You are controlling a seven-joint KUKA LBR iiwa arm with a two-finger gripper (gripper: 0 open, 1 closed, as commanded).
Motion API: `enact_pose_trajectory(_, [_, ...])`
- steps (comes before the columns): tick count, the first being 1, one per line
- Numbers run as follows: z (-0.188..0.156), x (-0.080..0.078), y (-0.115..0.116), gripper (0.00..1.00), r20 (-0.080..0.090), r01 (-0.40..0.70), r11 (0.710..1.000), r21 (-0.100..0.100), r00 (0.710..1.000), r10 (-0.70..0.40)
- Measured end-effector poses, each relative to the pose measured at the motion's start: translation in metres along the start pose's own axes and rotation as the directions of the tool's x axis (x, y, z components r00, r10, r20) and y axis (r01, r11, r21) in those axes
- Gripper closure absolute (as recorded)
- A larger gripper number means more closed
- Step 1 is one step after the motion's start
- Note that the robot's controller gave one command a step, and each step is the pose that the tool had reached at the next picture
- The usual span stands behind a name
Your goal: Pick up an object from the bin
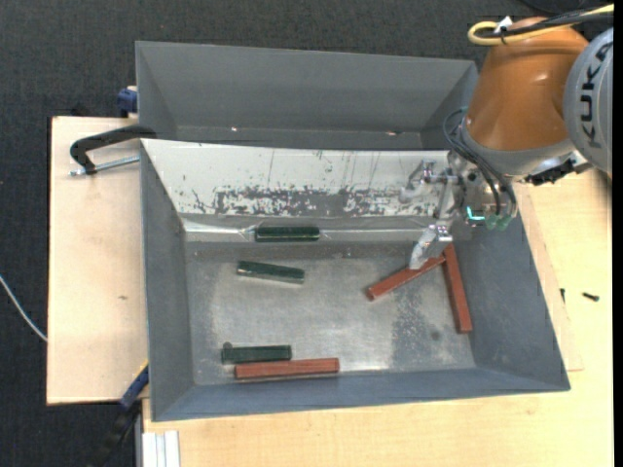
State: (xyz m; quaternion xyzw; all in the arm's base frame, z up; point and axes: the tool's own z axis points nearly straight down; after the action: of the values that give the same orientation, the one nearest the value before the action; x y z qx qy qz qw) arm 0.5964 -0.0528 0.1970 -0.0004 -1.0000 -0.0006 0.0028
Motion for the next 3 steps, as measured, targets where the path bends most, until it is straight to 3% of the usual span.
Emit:
enact_pose_trajectory(1, [-0.005, -0.002, 0.000, 0.00, 0.008, 0.001, 1.000, 0.001, 1.000, -0.001])
enact_pose_trajectory(2, [0.042, -0.001, -0.004, 0.00, 0.009, 0.157, 0.988, 0.002, 0.988, -0.157])
enact_pose_trajectory(3, [0.055, 0.000, -0.016, 0.00, 0.008, 0.365, 0.931, 0.003, 0.931, -0.365])
